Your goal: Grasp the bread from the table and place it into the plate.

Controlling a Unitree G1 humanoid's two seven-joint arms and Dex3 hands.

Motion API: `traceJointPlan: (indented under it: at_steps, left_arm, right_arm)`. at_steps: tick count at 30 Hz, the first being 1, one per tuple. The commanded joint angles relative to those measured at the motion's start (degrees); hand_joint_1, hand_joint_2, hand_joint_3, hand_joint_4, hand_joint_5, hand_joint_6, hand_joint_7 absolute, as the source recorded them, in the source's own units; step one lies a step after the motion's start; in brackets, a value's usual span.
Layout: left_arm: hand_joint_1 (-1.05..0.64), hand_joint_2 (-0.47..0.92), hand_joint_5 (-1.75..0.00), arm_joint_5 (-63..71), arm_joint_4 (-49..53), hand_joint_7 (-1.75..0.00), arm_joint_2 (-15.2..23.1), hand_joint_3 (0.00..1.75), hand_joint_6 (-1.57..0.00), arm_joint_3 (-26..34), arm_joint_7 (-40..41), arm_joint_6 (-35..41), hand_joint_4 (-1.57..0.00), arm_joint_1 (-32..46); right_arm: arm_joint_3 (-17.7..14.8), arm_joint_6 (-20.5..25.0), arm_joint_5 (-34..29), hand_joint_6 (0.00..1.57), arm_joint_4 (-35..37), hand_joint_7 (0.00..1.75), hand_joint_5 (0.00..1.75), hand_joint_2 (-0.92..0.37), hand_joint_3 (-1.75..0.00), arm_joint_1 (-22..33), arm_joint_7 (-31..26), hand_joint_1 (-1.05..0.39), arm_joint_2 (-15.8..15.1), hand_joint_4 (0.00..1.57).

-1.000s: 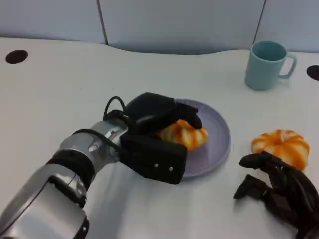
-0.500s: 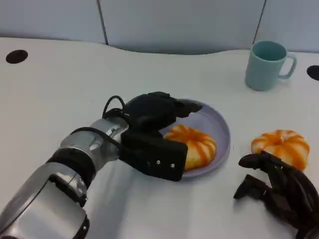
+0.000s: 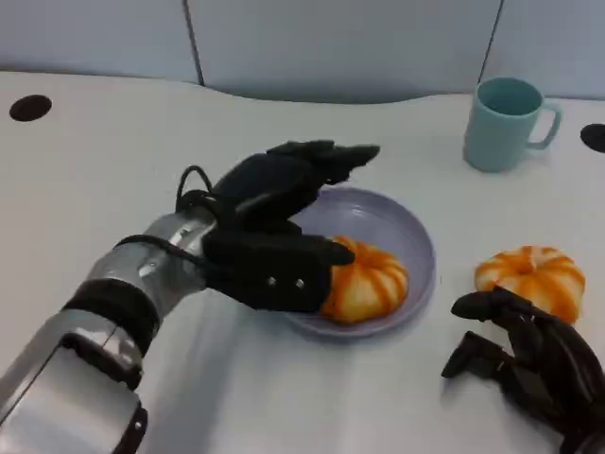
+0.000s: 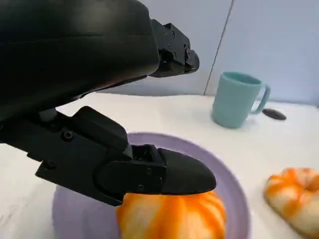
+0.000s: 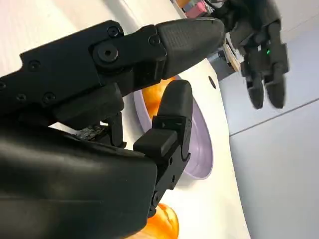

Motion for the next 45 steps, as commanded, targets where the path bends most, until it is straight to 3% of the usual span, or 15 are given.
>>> traceJointPlan:
  at_steps: [1, 2, 5, 9, 13, 20, 21, 23, 25, 27, 30, 32, 36, 42, 45]
  left_arm:
    - [-0.89, 0.92, -0.06, -6.3, -1.2, -0.03, 2.1, 0.4, -0.11, 4.4, -6.6, -2.8, -0.07, 3.8]
    - [-0.89, 0.92, -0.07, -6.5, -1.4, -0.03, 2.1, 0.39, -0.11, 4.6, -7.2, -2.8, -0.07, 4.0]
    - [-0.83, 0.92, -0.11, -23.6, -4.5, -0.04, -0.2, 0.32, -0.16, 15.4, -20.5, -1.8, -0.14, 9.9]
    - [-0.8, 0.92, -0.18, -34.1, -9.9, -0.07, -1.0, 0.32, -0.23, 21.8, -28.7, 0.5, -0.26, 15.4]
    - [-0.78, 0.92, -0.24, -38.4, -14.5, -0.09, -1.6, 0.32, -0.31, 24.7, -31.9, 4.2, -0.38, 18.5]
    - [-0.78, 0.92, -0.25, -38.6, -17.3, -0.08, -1.8, 0.31, -0.33, 25.4, -32.7, 6.5, -0.4, 19.6]
    - [-0.72, 0.91, -0.31, -47.5, -22.6, -0.12, -4.3, 0.3, -0.42, 29.3, -34.7, 14.1, -0.5, 24.1]
    - [-0.54, 0.92, -0.74, -59.5, -31.5, -0.17, -7.5, 0.16, -0.71, 34.3, -36.7, 25.3, -0.7, 31.1]
    - [-0.46, 0.92, -1.02, -63.7, -38.5, -0.19, -8.6, 0.14, -0.84, 35.5, -35.3, 31.1, -0.72, 36.0]
    - [-0.44, 0.92, -1.17, -66.0, -44.9, -0.21, -9.1, 0.14, -0.89, 36.0, -33.6, 36.4, -0.72, 40.1]
    - [-0.44, 0.92, -1.34, -67.8, -52.5, -0.29, -10.0, 0.18, -0.89, 36.8, -30.6, 42.0, -0.66, 45.3]
    - [-0.42, 0.92, -1.47, -68.5, -55.6, -0.54, -10.5, 0.17, -0.79, 37.3, -28.7, 44.7, -0.59, 47.3]
    - [-0.41, 0.92, -1.52, -69.2, -61.6, -0.72, -12.1, 0.15, -0.74, 37.9, -24.8, 48.7, -0.59, 51.6]
    - [-0.41, 0.92, -1.54, -70.1, -66.9, -1.11, -13.5, 0.18, -0.54, 38.0, -24.0, 51.1, -0.59, 57.2]
    - [-0.41, 0.92, -1.55, -70.6, -66.9, -1.16, -13.7, 0.18, -0.51, 38.4, -24.0, 52.0, -0.56, 58.5]
  right_arm:
    - [-0.2, 0.9, -0.4, 0.67, 0.7, 1.01, 1.44, -0.92, -0.16, 0.9, -0.7, -0.48, -0.7, 0.65]
    - [-0.2, 0.9, -0.4, 0.67, 0.7, 1.01, 1.44, -0.92, -0.16, 0.9, -0.7, -0.48, -0.7, 0.65]
    - [-0.3, 0.7, -0.4, 0.67, 1.1, 1.01, 1.43, -0.92, -0.16, 0.7, -0.7, -0.47, -0.7, 0.64]
    - [-0.2, 1.4, -0.3, 0.66, 0.6, 1.01, 1.43, -0.92, -0.16, 0.8, -1.2, -0.46, -0.7, 0.64]
    - [-0.2, 1.0, -0.3, 0.67, 0.8, 1.0, 1.42, -0.92, -0.16, 0.7, -0.8, -0.45, -0.6, 0.64]
    - [-0.2, 0.9, -0.3, 0.67, 0.8, 1.01, 1.42, -0.92, -0.17, 0.7, -0.8, -0.45, -0.6, 0.64]
    - [0.0, 1.0, -0.5, 0.66, 0.4, 1.01, 1.42, -0.92, -0.17, 1.0, -1.2, -0.45, -0.6, 0.64]
    - [0.2, 0.8, -0.8, 0.66, 0.1, 1.01, 1.42, -0.92, -0.16, 1.3, -1.6, -0.46, -0.5, 0.64]
    - [0.2, 0.1, -0.9, 0.64, 0.1, 1.01, 1.42, -0.92, -0.17, 1.5, -1.4, -0.45, -0.4, 0.64]
    - [0.2, 0.1, -0.7, 0.64, -0.1, 1.0, 1.42, -0.92, -0.17, 1.7, -1.2, -0.45, -0.3, 0.63]
    - [0.3, 0.7, -0.5, 0.64, -0.8, 1.01, 1.42, -0.92, -0.17, 1.9, -1.4, -0.45, -0.2, 0.64]
    - [0.4, 0.9, -0.4, 0.64, -1.1, 1.01, 1.42, -0.92, -0.17, 2.0, -1.6, -0.45, -0.2, 0.64]
    - [0.7, 0.7, -1.0, 0.64, -1.6, 1.02, 1.43, -0.92, -0.17, 2.1, -2.1, -0.46, -0.2, 0.64]
    - [0.7, 1.6, -0.7, 0.64, -2.1, 1.03, 1.43, -0.92, -0.15, 2.2, -2.2, -0.47, -0.6, 0.63]
    - [0.6, 1.5, -0.6, 0.63, -2.3, 1.03, 1.43, -0.92, -0.15, 2.5, -2.0, -0.47, -0.7, 0.63]
